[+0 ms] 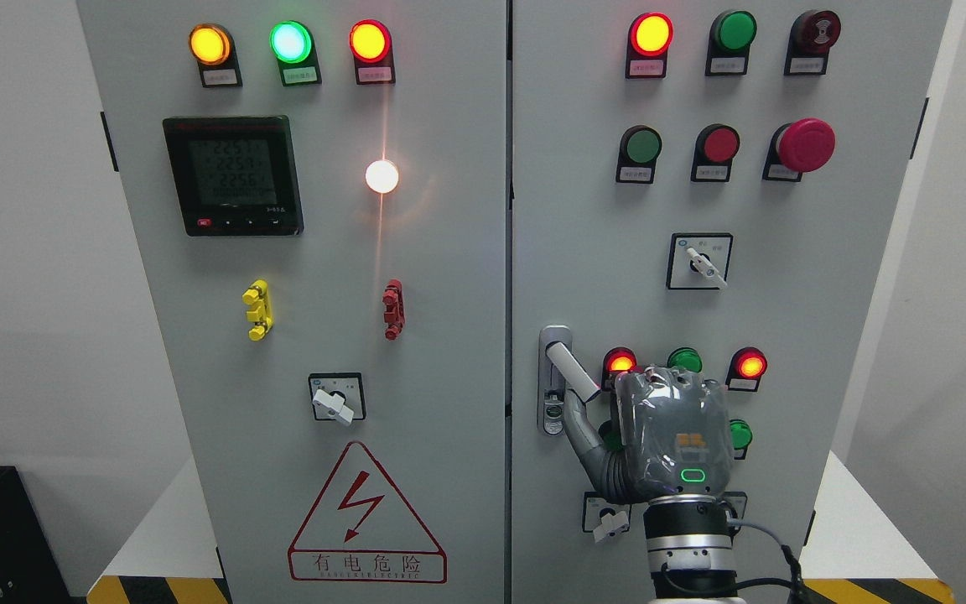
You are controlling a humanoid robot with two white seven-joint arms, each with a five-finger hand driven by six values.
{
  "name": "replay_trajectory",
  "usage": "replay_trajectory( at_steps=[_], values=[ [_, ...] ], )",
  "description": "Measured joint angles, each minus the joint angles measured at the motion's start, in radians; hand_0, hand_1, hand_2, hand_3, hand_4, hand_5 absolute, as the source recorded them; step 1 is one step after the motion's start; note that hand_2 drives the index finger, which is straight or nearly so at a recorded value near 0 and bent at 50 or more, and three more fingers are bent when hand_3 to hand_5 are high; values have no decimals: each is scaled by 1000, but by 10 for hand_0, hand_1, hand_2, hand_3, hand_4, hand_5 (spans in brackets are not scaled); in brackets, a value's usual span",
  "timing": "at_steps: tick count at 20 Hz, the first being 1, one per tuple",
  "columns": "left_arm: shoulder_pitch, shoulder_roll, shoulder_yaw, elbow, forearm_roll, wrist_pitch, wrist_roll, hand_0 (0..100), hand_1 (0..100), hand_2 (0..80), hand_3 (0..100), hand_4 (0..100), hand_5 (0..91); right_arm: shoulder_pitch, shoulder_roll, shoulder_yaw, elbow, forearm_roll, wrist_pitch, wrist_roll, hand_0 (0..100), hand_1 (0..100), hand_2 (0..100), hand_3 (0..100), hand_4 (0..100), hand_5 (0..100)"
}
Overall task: Release door handle
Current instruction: 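Rotate the silver lever handle down to horizontal with the right hand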
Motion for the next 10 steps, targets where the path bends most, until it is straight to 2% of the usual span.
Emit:
replay_trajectory(
  at_steps=[10],
  values=[
    [0, 0, 0, 0, 0, 0, 0, 120, 556, 0, 0, 0, 0, 0, 1, -2, 0, 2, 0, 0, 533, 259, 940, 1000, 1000, 1000]
  ],
)
